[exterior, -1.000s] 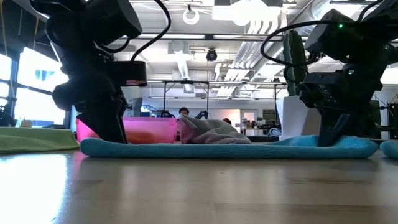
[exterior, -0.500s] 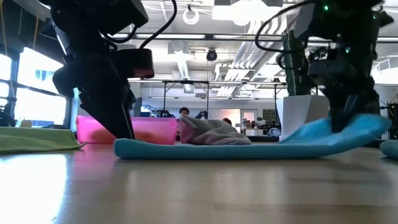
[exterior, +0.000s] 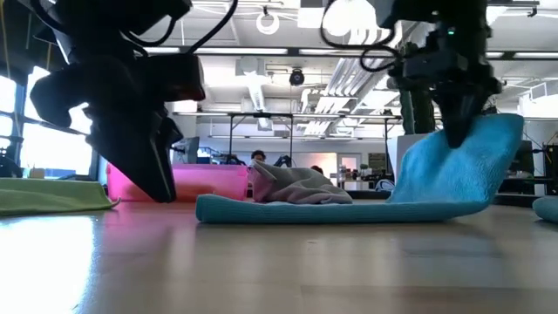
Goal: Fold microfiber towels
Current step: Fold the top blue towel on the table
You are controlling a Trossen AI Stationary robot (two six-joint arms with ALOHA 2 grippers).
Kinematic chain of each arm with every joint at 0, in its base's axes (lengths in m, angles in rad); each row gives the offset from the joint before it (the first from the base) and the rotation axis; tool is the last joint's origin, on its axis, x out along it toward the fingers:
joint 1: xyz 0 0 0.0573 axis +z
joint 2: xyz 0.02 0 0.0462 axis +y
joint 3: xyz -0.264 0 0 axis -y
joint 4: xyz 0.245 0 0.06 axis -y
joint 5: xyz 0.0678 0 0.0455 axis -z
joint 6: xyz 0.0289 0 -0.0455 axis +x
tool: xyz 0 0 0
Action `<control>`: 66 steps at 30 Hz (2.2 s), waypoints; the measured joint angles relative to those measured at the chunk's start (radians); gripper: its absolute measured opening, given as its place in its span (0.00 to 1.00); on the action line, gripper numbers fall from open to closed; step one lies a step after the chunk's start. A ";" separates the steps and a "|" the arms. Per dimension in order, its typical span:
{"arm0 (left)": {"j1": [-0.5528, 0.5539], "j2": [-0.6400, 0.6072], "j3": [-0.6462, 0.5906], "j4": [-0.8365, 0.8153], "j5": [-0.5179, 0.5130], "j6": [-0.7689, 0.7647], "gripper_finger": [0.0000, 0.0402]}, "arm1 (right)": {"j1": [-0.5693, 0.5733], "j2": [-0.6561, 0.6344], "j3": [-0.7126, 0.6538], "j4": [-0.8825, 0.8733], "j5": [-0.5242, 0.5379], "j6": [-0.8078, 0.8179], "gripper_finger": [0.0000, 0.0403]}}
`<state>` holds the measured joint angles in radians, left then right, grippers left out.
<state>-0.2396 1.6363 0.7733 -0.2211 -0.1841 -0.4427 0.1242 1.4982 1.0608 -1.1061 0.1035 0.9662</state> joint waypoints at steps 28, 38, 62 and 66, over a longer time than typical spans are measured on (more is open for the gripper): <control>-0.077 -0.001 0.001 -0.052 -0.285 0.053 0.28 | -0.013 0.580 0.755 -0.118 -0.043 -0.110 0.00; -0.077 -0.002 0.001 -0.051 -0.321 0.080 0.28 | -0.013 0.649 0.865 -0.131 -0.055 -0.110 0.00; -0.077 -0.002 0.001 -0.051 -0.352 0.098 0.28 | -0.014 0.674 0.866 -0.007 -0.082 -0.162 0.00; -0.077 -0.002 0.001 -0.052 -0.352 0.098 0.28 | -0.013 0.681 0.866 0.029 -0.103 -0.190 0.07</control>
<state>-0.3164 1.6348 0.7742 -0.2729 -0.5358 -0.3443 0.1108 2.1790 1.9266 -1.0775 0.0005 0.7766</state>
